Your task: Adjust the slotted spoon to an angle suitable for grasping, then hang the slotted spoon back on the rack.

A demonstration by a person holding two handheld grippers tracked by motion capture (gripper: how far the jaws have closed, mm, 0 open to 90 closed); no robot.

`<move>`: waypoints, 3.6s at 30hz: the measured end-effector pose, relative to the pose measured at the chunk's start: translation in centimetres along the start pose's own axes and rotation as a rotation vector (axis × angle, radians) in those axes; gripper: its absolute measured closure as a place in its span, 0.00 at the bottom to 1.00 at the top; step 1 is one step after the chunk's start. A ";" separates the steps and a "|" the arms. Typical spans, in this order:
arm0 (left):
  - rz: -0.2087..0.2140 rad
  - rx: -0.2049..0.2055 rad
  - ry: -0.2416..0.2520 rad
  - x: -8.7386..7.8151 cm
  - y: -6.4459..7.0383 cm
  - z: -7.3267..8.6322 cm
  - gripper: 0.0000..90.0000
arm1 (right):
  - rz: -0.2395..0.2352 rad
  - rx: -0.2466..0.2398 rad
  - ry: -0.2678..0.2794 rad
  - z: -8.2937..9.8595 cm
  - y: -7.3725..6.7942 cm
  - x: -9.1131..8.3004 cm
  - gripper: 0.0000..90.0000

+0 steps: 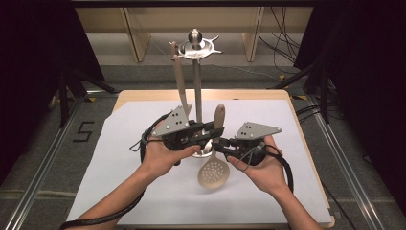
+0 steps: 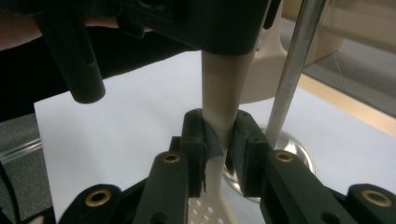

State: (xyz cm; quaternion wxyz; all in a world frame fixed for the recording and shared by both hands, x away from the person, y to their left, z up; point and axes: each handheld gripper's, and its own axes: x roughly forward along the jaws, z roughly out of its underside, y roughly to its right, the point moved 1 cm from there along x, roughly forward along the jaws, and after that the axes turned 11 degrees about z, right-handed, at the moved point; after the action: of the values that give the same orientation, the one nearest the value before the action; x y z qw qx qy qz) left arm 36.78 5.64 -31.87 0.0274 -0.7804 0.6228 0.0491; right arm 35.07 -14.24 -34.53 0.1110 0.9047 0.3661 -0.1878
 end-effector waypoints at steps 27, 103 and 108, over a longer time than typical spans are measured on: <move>-0.013 -0.026 0.051 -1.2 -1.8 -1.2 0.83 | 0.152 0.148 -0.068 7.1 5.8 -4.1 0.59; -0.066 -0.045 0.038 -2.9 -6.1 -6.0 0.83 | 0.163 0.205 -0.057 8.8 6.4 -5.3 0.63; -0.066 -0.047 0.033 -2.9 -6.3 -6.1 0.83 | 0.159 0.215 -0.036 8.6 6.5 -5.4 0.63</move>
State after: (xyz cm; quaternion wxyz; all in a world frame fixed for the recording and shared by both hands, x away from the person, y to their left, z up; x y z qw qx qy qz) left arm 42.56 9.24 -25.59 0.0004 -0.8017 0.5957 0.0501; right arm 33.86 -25.10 -39.65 0.0344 0.9340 0.2688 -0.2329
